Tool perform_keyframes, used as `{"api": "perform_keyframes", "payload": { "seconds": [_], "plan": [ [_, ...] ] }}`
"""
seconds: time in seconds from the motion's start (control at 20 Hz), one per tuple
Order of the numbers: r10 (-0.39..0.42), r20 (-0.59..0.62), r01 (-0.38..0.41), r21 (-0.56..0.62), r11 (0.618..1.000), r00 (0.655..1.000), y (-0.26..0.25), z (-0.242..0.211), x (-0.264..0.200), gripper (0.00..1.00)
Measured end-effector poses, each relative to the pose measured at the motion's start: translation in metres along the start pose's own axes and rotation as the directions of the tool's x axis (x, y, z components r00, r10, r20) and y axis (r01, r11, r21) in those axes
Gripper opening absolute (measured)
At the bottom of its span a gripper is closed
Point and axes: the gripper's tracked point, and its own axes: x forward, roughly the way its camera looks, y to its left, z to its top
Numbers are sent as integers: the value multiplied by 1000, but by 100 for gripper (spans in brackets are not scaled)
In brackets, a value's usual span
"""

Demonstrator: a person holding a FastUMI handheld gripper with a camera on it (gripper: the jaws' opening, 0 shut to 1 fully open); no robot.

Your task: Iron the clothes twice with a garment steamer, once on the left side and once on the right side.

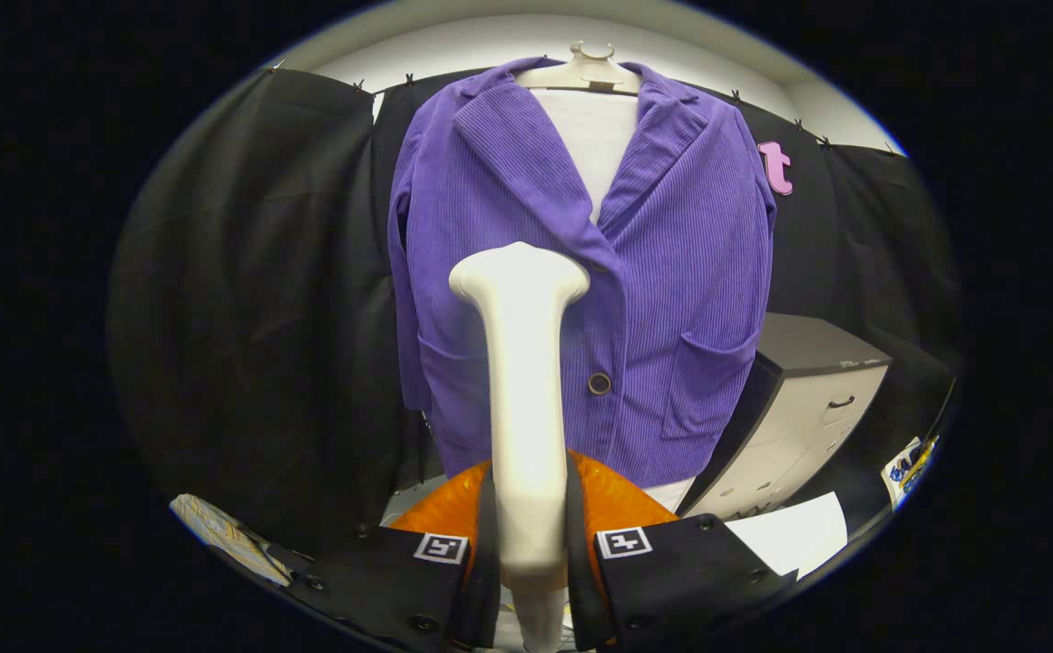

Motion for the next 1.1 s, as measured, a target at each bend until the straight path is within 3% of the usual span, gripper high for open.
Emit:
{"api": "perform_keyframes", "payload": {
  "seconds": [1.1],
  "plan": [
    [7, -246, -10, -13, 1000, 969, -12, -148, 10, 39]
  ]
}}
